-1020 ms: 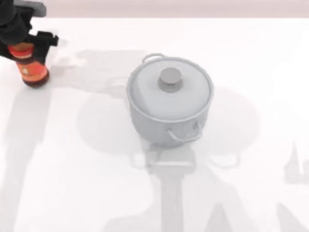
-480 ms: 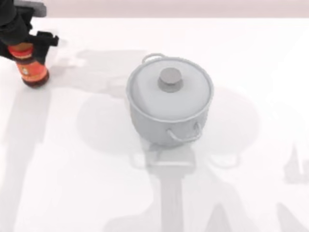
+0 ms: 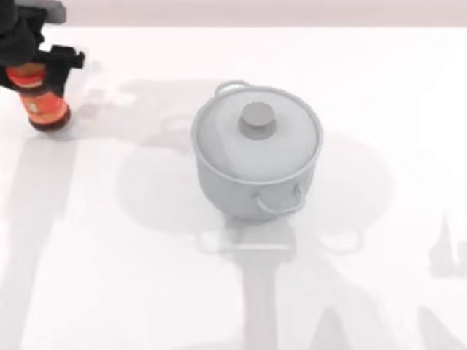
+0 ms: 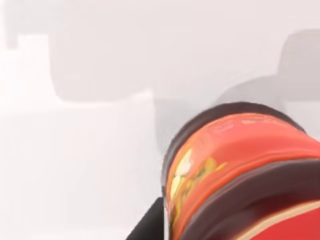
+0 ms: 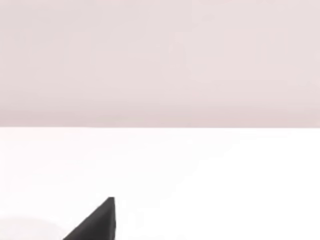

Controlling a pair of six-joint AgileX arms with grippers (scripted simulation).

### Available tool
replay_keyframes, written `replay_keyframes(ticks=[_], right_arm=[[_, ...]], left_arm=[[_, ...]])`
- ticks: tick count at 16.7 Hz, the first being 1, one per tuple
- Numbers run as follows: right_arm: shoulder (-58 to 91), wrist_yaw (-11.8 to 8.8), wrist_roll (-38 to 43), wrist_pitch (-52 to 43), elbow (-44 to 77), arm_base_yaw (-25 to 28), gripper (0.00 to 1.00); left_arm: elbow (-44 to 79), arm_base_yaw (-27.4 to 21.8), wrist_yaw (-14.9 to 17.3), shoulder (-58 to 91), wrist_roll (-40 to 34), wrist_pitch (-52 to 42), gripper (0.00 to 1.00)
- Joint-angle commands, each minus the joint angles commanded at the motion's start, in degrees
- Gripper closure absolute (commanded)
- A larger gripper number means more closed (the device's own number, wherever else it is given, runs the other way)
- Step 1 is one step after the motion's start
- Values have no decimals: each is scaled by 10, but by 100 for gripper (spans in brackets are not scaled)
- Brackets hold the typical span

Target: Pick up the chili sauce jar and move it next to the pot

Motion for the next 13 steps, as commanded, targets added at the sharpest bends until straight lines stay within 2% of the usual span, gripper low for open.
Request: replay_keyframes(ticks=[7, 13], right_arm=[[0, 0, 0, 0, 0, 0, 0], [0, 0, 0, 0, 0, 0, 0]], left_arm=[[-160, 13, -2, -203, 2, -33, 100], [-192, 15, -2, -236, 3, -41, 100]])
